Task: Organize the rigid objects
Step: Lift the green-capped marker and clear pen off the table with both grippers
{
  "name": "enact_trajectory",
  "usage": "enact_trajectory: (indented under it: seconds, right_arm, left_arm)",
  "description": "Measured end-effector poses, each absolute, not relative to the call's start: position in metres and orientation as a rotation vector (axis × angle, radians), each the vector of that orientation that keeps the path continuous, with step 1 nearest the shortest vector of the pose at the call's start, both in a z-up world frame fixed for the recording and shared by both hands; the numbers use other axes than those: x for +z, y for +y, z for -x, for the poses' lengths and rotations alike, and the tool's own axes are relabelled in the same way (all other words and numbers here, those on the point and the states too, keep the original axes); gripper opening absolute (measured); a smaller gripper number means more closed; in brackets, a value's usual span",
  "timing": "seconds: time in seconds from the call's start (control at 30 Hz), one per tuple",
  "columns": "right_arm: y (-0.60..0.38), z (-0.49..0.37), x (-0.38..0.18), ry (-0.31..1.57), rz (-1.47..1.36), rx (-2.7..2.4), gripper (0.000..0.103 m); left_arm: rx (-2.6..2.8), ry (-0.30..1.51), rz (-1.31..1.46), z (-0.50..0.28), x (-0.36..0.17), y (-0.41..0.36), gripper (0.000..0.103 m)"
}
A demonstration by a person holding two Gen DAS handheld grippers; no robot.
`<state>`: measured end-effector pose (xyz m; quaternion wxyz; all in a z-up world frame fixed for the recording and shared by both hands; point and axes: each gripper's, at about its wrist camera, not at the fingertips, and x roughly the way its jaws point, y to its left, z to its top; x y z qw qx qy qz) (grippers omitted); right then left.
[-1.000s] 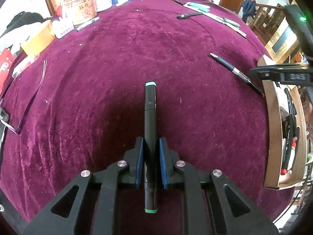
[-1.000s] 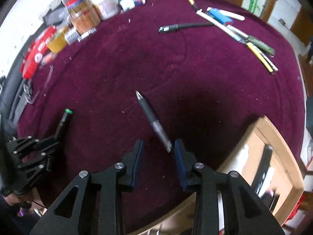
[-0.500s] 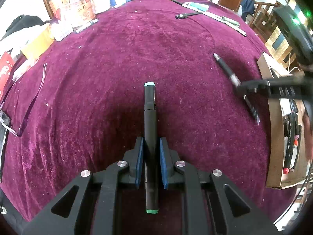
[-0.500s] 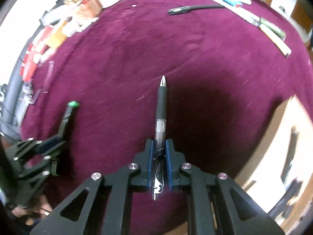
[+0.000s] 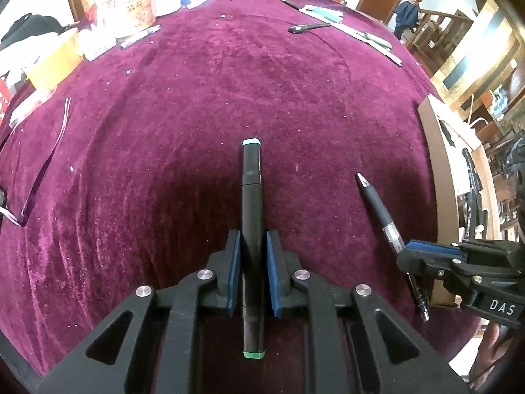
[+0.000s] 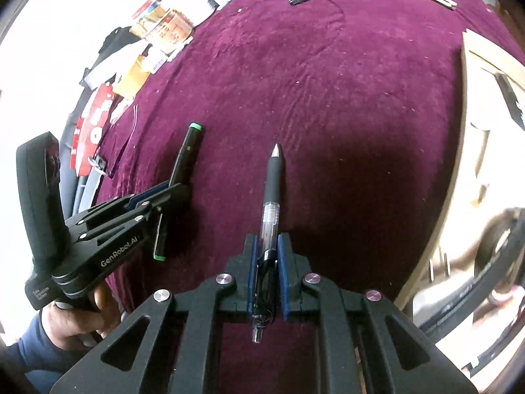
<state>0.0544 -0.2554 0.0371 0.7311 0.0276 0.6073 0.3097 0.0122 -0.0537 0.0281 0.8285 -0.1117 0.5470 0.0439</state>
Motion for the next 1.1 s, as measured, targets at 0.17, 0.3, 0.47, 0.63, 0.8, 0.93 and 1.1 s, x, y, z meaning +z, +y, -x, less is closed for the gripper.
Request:
enact_trajectory:
  seconds: [0.17,0.3,0.47,0.63,0.8,0.93,1.1]
  right_arm:
    - [-0.251,-0.047,0.043,1.299,-0.097,0.674,0.011]
    - [-0.257,-0.043,0.051,1.269,-0.109,0.664,0.011]
    - [-0.268,-0.038,0.062,1.231,-0.131,0.649,0.011]
    - [-0.288,-0.036,0.071,1.195,-0.168,0.617,0.009]
    - [-0.311,-0.035,0.08,1.162,-0.208,0.587,0.009]
    - [-0.319,-0.032,0.081,1.165,-0.203,0.594,0.009]
    - [-0.312,-0.027,0.079,1.179,-0.169,0.633,0.009]
  left_arm:
    - [0.061,1.145,0.195,-0.012,0.039,-0.064,0.013]
    - [0.037,1.127,0.144,-0.013,0.047,-0.076,0.013]
    - [0.001,1.108,0.086,-0.016,0.055,-0.094,0.013]
    - [-0.039,1.084,0.028,-0.023,0.063,-0.116,0.013]
    - [-0.081,1.056,-0.021,-0.029,0.072,-0.141,0.013]
    - [-0.105,1.045,-0.041,-0.034,0.076,-0.159,0.013]
    - [-0.107,1.04,-0.027,-0.038,0.078,-0.162,0.013]
